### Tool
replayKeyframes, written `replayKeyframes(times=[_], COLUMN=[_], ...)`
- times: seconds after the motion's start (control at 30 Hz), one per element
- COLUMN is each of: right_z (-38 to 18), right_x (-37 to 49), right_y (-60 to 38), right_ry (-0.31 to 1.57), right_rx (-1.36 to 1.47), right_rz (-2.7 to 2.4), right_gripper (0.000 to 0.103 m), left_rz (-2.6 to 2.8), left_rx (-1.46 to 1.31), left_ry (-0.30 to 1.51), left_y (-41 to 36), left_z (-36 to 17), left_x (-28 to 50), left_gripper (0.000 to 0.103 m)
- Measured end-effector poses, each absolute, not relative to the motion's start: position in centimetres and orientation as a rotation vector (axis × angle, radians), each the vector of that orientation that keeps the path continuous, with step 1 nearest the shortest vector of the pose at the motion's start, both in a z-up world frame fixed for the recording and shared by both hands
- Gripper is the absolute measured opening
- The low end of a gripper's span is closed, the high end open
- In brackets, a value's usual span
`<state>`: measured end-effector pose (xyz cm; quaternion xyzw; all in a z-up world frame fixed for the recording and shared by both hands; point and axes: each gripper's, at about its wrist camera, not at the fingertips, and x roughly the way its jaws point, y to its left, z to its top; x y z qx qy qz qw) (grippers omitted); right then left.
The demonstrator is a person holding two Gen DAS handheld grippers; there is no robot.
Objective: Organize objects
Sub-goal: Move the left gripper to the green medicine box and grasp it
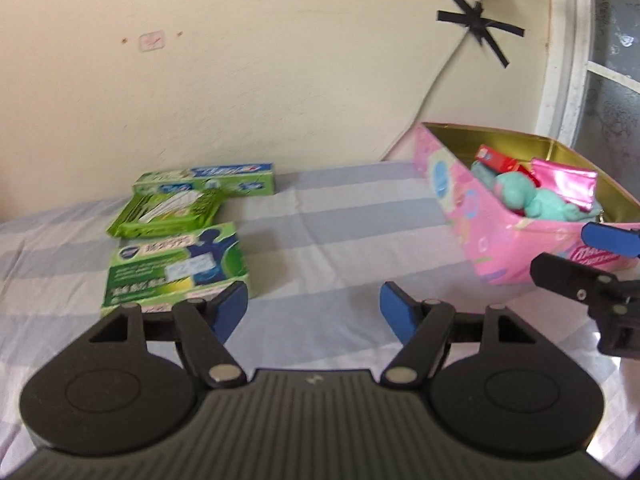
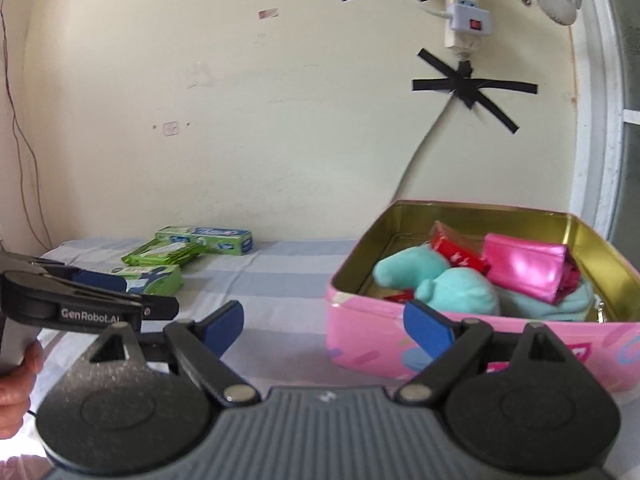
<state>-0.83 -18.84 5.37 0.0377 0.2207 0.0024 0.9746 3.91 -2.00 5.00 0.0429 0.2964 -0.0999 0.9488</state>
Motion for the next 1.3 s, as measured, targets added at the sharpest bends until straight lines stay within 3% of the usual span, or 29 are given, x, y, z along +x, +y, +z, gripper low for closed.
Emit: replayKeyframes(times=[0.27, 0.5, 0.6, 0.9, 1.1, 1.3], right_z=[3.2, 2.6, 2.5, 1.9, 0.1, -0.1], right_x=[2.3, 8.0, 10.9, 19.5, 23.2, 21.6], right_y=[-11.9, -6.0, -3.3, 0.0, -1.6, -1.7], right_ry=[0.562, 0.648, 0.674, 0.7, 0.798, 0.782], right_rx=[0.035, 0.026, 0.042, 0.125, 0.239, 0.22], right_rz=[0.182, 0.297, 0.326, 0.26, 0.244, 0.326], right_gripper=[0.09, 0.092, 0.098, 0.102, 0.096, 0.091], left_rz=[0.036, 0.18, 0.252, 0.245, 0.244, 0.25], left_rx=[0.002, -0.31, -0.282, -0.287, -0.29, -0.274], left_ry=[0.64, 0.603, 0.562, 0.596, 0.618, 0.636], left_y=[8.2, 16.1, 16.6, 17.0, 17.0, 16.9], left_z=[2.7, 2.4, 3.2, 2.9, 2.6, 2.3], left_x=[4.7, 5.3, 4.8, 5.1, 5.4, 5.7], left_gripper=[0.075, 0.074, 0.075, 0.075, 0.075, 0.075])
